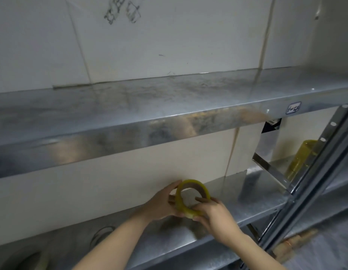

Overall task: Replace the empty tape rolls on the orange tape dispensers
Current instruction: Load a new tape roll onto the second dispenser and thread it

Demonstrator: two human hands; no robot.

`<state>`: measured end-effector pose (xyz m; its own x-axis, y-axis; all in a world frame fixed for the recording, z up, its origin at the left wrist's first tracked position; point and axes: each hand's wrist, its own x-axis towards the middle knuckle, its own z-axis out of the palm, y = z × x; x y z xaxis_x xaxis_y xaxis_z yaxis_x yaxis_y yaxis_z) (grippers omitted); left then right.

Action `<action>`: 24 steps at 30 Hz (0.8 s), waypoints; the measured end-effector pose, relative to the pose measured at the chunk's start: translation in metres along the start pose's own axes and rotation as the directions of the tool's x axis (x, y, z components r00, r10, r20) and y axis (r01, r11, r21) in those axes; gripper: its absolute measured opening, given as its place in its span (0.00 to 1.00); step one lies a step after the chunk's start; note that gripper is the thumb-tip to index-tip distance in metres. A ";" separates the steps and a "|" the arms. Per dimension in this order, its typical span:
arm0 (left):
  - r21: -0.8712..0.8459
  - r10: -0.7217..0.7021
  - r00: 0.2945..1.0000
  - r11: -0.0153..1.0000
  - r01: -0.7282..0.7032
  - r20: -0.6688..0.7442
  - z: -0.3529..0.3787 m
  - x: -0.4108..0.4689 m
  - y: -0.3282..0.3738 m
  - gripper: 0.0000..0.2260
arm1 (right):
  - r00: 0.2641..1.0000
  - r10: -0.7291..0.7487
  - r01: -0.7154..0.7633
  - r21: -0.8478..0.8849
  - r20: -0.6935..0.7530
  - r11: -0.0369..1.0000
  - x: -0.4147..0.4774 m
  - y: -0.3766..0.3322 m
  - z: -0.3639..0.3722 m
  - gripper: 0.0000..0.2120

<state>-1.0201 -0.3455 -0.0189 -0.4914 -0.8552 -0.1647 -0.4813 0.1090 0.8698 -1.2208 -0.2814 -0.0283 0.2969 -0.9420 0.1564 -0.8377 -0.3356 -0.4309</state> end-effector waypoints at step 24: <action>-0.221 -0.117 0.962 0.973 0.062 -0.247 -0.217 -0.301 -0.059 0.10 | 0.994 -0.111 0.111 -0.021 -0.004 0.994 -0.010 -0.349 0.091 0.09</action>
<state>-0.6866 -0.2046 0.0801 -0.2370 -0.9606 -0.1452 -0.3386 -0.0585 0.9391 -0.8895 -0.1547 0.0397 0.3859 -0.8991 0.2068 -0.8093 -0.4375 -0.3919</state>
